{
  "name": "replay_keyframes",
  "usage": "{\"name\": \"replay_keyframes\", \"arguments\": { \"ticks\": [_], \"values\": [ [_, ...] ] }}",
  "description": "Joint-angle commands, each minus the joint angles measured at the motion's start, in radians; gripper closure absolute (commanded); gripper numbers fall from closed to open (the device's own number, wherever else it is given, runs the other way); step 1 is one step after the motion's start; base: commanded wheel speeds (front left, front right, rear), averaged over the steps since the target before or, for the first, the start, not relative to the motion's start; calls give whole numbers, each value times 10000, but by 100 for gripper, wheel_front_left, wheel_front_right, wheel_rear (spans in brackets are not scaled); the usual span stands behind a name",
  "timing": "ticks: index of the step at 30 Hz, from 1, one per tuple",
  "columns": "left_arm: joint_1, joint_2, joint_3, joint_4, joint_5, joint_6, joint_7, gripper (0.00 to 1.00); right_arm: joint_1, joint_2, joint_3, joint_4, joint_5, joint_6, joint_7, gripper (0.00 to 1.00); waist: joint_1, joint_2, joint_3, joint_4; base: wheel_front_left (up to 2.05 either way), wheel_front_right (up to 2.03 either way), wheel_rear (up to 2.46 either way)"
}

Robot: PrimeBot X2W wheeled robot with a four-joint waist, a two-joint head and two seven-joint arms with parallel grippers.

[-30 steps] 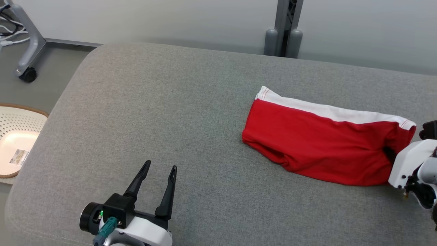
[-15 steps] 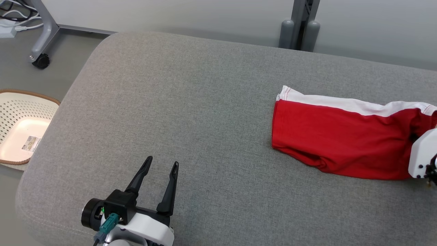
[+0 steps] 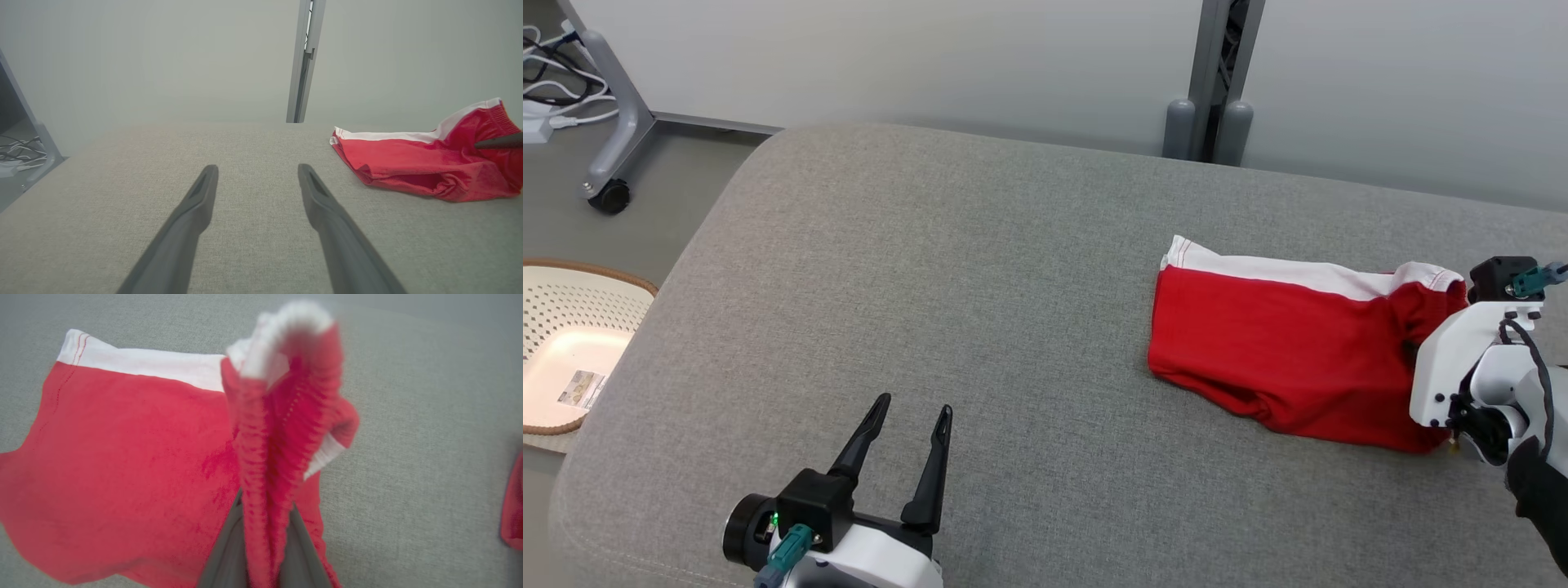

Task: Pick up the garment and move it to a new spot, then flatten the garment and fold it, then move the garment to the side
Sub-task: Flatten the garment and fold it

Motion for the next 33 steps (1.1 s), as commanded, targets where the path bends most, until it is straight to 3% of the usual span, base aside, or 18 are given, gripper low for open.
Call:
{"name": "replay_keyframes", "arguments": {
  "ticks": [1,16,33],
  "values": [
    [46,44,-24,18,-61,82,-14,0,80,72,-64,-80,207,-4,178,100,0,-1,-98,-42,0,0,0],
    [-65,43,-344,5,-433,202,-14,0,-959,955,-1101,172,1754,-4,1167,100,0,-1,174,561,0,0,0],
    [-271,39,-690,-42,-762,294,-14,0,-1399,1285,-1272,618,1917,-2,1454,100,0,-1,790,1714,0,0,0]
  ]
}}
